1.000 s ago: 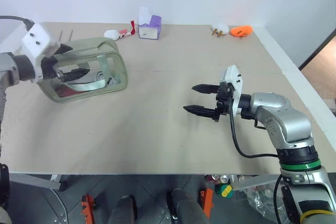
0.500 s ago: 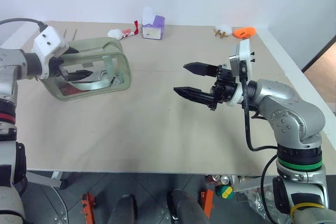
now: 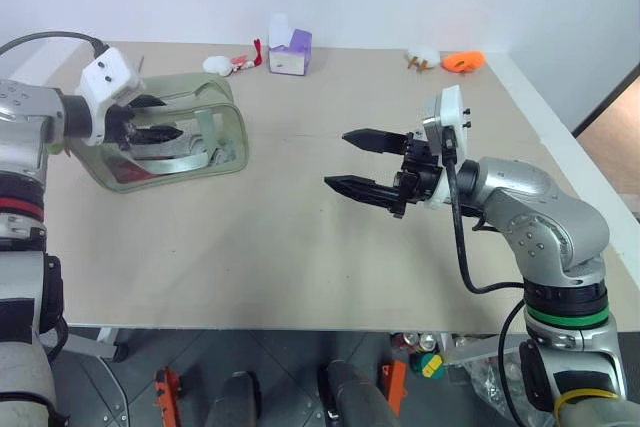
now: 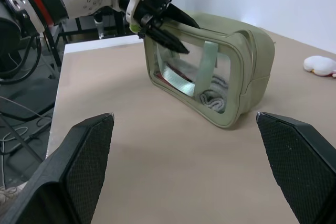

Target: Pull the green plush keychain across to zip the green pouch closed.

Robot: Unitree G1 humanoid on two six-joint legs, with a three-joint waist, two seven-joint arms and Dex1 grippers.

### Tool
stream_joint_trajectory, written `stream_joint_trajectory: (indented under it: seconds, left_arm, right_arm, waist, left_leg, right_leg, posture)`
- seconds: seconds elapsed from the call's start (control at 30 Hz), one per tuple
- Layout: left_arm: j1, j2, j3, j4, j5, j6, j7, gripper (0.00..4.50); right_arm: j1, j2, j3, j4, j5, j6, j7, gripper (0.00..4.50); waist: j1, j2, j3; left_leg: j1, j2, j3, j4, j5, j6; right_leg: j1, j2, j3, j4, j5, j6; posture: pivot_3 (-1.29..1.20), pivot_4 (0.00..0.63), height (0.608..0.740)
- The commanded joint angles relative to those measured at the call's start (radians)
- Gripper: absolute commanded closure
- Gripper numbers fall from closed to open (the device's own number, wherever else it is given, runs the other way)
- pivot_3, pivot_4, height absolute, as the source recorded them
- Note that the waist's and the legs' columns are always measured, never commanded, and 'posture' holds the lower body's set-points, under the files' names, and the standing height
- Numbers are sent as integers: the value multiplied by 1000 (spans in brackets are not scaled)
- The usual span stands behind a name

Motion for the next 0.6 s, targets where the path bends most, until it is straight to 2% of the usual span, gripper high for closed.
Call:
stream_joint_trajectory:
  seconds: [0.03,0.17,0.43,0.6]
  left_arm:
    - [-33,0,8,21,12,-29,-13,3092]
    - [-43,-9,8,38,21,-42,-11,4471]
    - [-42,-30,14,15,31,-78,4,4471]
    - [-42,-73,25,-133,-22,-23,-36,4471]
  right_arm:
    - [3,-15,-24,-50,18,-6,-9,0]
    - [6,-17,-22,-57,20,-5,-17,0]
    - [12,-17,-20,-57,17,-7,-21,0]
    - [7,-19,-18,-47,13,-12,-17,0]
  waist:
    - [0,0,0]
    - [1,0,0]
    - [2,0,0]
    - [21,0,0]
  left_leg:
    - [0,0,0,0,0,0]
    - [0,0,0,1,0,0]
    - [0,0,0,2,0,0]
    - [-1,-1,0,2,0,0]
  right_leg:
    - [0,0,0,0,0,0]
    - [0,0,0,0,0,0]
    - [0,0,0,1,0,0]
    - [1,0,0,1,0,1]
  posture:
    - [0,150,740]
    - [0,150,740]
    - [0,150,740]
    - [0,150,740]
